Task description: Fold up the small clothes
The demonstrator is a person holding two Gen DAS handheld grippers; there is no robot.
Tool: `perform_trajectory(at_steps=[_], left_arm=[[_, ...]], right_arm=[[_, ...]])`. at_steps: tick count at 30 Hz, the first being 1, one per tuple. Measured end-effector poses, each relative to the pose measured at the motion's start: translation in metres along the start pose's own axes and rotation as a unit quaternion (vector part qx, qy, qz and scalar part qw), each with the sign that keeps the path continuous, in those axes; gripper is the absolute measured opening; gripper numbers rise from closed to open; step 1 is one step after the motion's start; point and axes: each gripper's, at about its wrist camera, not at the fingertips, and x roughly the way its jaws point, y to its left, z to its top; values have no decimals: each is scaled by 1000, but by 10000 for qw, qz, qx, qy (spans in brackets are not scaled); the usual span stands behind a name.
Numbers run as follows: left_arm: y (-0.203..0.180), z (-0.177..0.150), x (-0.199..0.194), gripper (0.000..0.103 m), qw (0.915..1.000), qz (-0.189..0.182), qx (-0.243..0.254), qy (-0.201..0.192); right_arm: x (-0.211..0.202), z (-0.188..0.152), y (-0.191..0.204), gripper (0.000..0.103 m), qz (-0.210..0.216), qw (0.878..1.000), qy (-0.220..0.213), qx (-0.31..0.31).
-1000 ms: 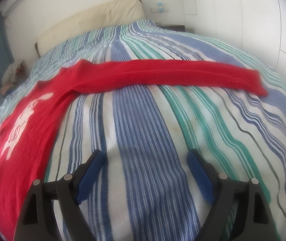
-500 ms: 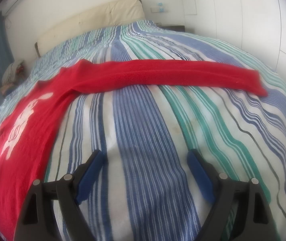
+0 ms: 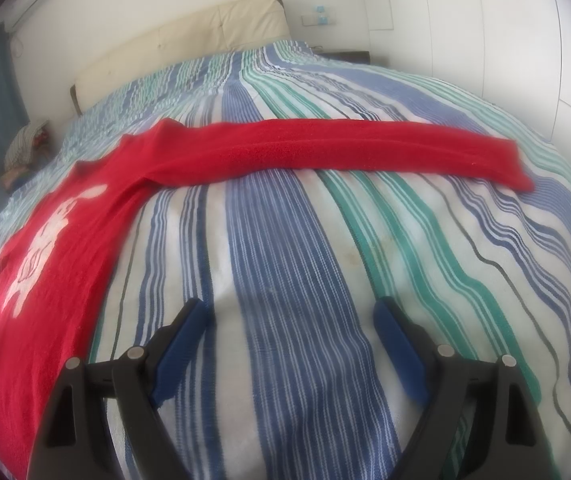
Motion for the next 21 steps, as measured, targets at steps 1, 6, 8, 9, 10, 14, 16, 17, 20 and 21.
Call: perform_trajectory(at_steps=[1, 6, 8, 9, 10, 14, 16, 17, 20, 21], left_arm=[[0, 0, 0, 103, 10000, -18, -4, 1], [-1, -1, 0, 103, 10000, 17, 42, 30], [-4, -1, 1, 103, 9999, 74, 102, 32], [-4, -1, 1, 103, 9999, 93, 121, 34], [-4, -1, 1, 103, 9999, 104, 130, 35], [-5, -1, 1, 103, 9998, 111, 138, 40], [-5, -1, 1, 103, 9998, 117, 141, 26], [-5, -1, 1, 103, 9998, 126, 145, 19], [-7, -1, 2, 103, 9997, 165, 168, 19], [-7, -1, 2, 103, 9997, 178, 175, 18]], right_arm=[[0, 0, 0, 85, -2, 10000, 1, -1], [-1, 0, 1, 85, -22, 10000, 1, -17], [-1, 0, 1, 85, -25, 10000, 0, -18], [-1, 0, 1, 85, -26, 10000, 1, -19], [-1, 0, 2, 85, -33, 10000, 3, -25], [1, 5, 1, 86, -42, 9999, 158, -55], [-4, 14, -7, 86, 210, 9990, 364, 137], [-9, 20, -16, 85, 468, 9975, 373, 379], [-25, 40, -62, 85, 1175, 9826, 229, 1423], [-27, 48, -81, 85, 1271, 9754, 161, 1794]])
